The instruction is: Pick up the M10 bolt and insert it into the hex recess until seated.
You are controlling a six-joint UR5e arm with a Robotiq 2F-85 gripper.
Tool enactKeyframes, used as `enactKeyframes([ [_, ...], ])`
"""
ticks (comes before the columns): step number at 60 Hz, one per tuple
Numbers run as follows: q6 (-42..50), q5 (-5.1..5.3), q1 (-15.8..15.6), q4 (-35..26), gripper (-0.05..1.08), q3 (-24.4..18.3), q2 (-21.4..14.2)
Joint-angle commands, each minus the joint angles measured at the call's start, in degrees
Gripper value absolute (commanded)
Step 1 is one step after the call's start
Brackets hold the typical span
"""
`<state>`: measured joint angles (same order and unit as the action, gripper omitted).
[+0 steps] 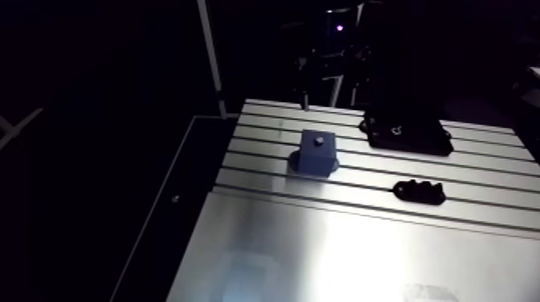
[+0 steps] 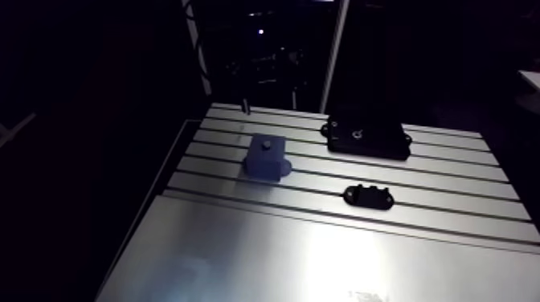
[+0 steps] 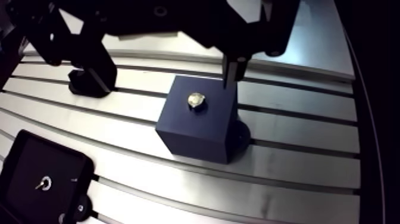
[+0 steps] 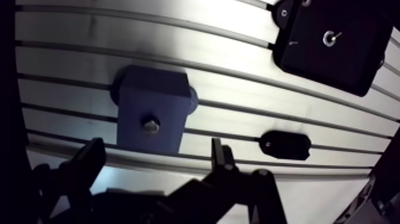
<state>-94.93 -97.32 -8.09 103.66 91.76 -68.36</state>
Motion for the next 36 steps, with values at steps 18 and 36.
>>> enactKeyframes([
  [18, 13.41, 1.83, 0.08, 6.60, 0.20, 5.57, -1.64],
  [36, 14.58, 5.81, 0.36, 6.60, 0.34, 6.78, -1.55],
])
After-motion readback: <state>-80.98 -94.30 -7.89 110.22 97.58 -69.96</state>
